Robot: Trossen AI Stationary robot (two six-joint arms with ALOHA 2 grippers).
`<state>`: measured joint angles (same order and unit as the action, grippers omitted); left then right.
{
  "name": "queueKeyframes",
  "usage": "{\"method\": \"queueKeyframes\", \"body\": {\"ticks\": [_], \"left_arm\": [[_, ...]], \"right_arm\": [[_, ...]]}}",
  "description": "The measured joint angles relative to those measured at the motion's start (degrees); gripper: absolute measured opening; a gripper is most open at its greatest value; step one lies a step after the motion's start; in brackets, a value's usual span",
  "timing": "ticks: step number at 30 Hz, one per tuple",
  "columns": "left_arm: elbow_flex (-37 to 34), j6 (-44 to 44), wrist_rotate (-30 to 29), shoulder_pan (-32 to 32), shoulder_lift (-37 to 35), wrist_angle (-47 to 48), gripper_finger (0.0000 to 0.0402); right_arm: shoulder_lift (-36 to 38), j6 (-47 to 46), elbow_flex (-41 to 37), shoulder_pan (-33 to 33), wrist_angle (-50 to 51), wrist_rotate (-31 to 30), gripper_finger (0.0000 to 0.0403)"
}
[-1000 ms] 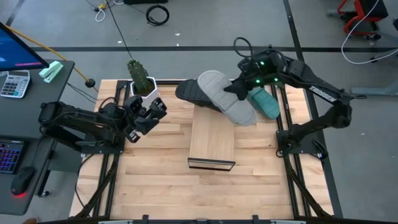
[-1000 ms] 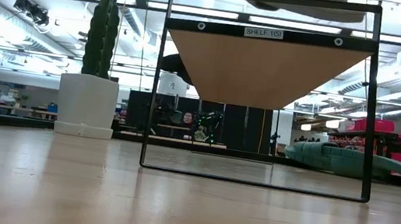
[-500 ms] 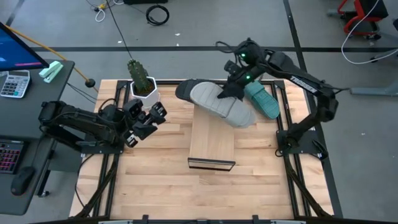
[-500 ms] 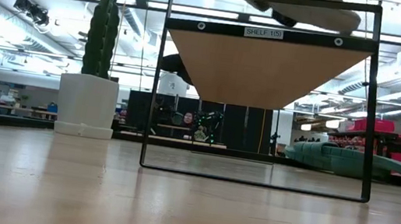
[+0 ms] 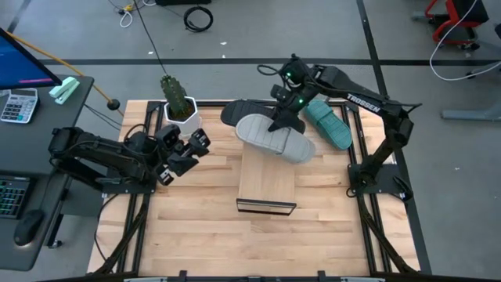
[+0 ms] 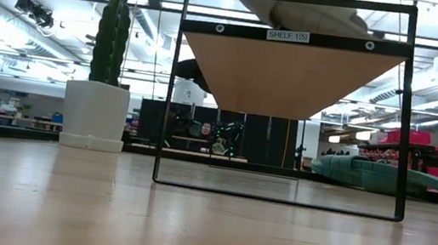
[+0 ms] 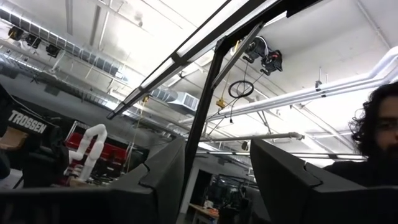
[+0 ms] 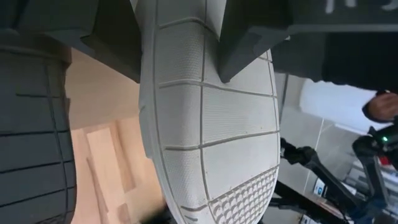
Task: Pick and place slides into the shelf
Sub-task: Put the gray slides on the shelf
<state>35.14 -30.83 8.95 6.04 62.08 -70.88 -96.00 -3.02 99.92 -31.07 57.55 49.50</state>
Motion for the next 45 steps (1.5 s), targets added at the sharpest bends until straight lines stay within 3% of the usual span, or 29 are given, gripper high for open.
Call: {"method": "queueKeyframes", "body": {"ticks": [12, 24, 45], "left_arm": [[0.0, -0.04, -0.02, 0.0, 0.02, 0.2, 0.0186], [0.0, 0.0, -0.02, 0.0, 0.02, 0.18, 0.0189], [-0.02, 0.07, -0.04, -0.02, 0.04, 0.92, 0.0191]], "right_arm": [[0.0, 6.15, -0.02, 1.69, 0.04, -4.06, 0.0185], [-0.53, 7.76, -0.01, 5.77, -0.66, -7.25, 0.0185], [-4.79, 11.03, -0.07, 7.39, -1.57, -12.1, 0.0189]]}}
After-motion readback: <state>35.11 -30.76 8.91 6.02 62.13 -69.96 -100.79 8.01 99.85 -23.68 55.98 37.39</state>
